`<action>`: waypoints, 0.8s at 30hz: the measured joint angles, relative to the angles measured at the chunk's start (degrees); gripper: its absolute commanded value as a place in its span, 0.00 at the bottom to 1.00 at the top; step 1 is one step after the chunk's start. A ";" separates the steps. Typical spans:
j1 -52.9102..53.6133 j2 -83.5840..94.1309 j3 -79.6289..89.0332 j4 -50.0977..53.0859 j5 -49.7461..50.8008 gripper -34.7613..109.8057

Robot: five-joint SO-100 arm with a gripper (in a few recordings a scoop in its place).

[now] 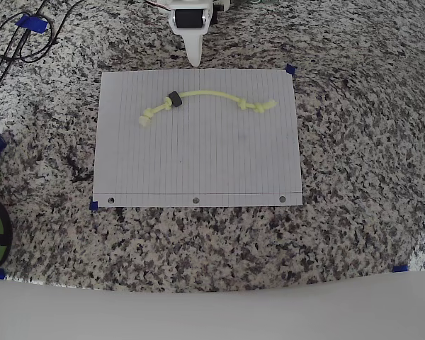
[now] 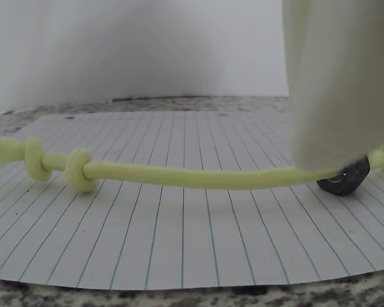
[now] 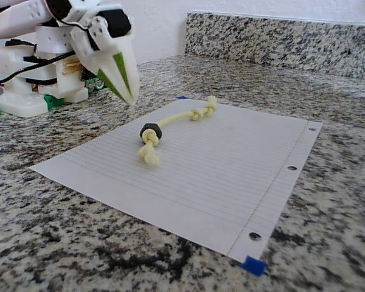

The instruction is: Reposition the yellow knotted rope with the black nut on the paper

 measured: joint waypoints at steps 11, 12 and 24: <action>1.76 0.00 2.55 -1.23 3.78 0.24; 1.85 -0.09 2.55 -1.23 3.87 0.24; 1.67 0.00 2.55 -1.23 4.04 0.24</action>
